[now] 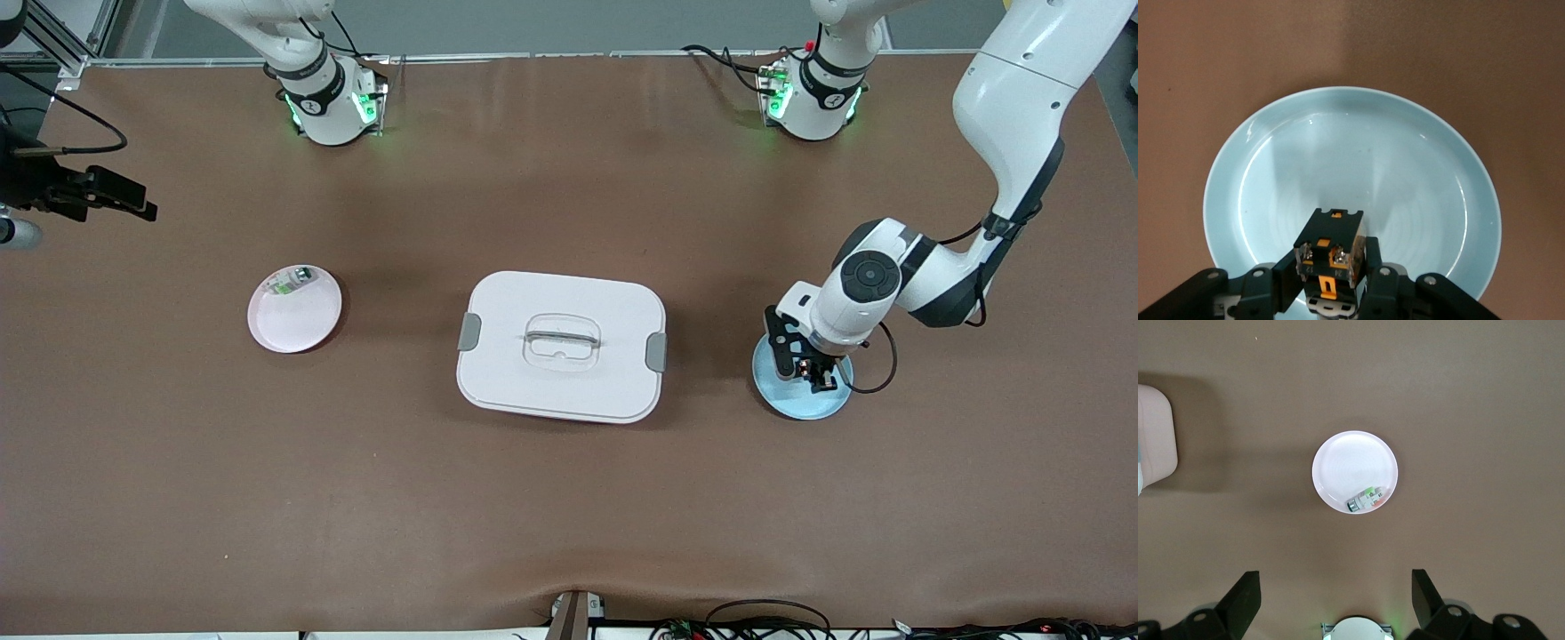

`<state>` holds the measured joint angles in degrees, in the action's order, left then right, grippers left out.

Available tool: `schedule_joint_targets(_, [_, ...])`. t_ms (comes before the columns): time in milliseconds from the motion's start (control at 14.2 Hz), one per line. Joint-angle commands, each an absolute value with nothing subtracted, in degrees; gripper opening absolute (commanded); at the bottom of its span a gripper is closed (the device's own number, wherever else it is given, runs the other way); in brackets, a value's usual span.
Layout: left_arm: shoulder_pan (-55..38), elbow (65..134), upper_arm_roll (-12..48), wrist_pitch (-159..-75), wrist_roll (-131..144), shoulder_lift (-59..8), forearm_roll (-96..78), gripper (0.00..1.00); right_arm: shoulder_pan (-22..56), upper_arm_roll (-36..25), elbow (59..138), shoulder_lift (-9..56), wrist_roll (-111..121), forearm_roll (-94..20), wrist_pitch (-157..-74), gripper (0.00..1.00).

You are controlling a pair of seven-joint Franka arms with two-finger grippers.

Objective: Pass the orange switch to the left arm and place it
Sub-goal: 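Lower the switch onto the light-blue plate with the left gripper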

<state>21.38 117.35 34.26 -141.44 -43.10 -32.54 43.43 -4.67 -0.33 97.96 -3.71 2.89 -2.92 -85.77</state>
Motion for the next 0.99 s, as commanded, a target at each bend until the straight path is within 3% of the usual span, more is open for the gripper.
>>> schedule_joint_targets(0, [21.7, 117.4, 34.7, -141.8, -42.9, -32.6, 46.2, 0.64, -5.7, 1.0, 105.6, -8.6, 3.3, -1.8, -90.8, 1.0])
schedule_joint_targets(70, [22.0, 117.4, 34.7, -141.6, -42.0, -32.6, 46.2, 1.0, -5.6, 1.1, 107.5, -9.9, 3.3, -1.8, -92.4, 1.0])
schedule_joint_targets(282, [22.0, 116.8, 34.8, -141.4, -38.9, -31.7, 46.1, 1.0, -5.4, 1.3, 106.0, -9.5, 2.7, -1.5, -92.6, 1.0])
schedule_joint_targets(493, [23.0, 116.5, 35.7, -140.3, -37.6, -26.2, 39.4, 1.0, -5.6, 1.2, 104.1, -8.7, 2.6, -1.4, -91.8, 1.0])
schedule_joint_targets(704, [22.9, 110.8, 37.8, -129.7, -36.7, -21.1, 24.0, 1.0, -5.5, 1.2, 102.7, -8.5, 2.6, 0.3, -91.9, 1.0])
schedule_joint_targets(915, [22.9, 101.7, 39.5, -115.7, -29.7, -20.7, 18.2, 1.0, -5.5, 1.2, 100.3, -7.6, 2.9, 1.1, -91.8, 1.0])
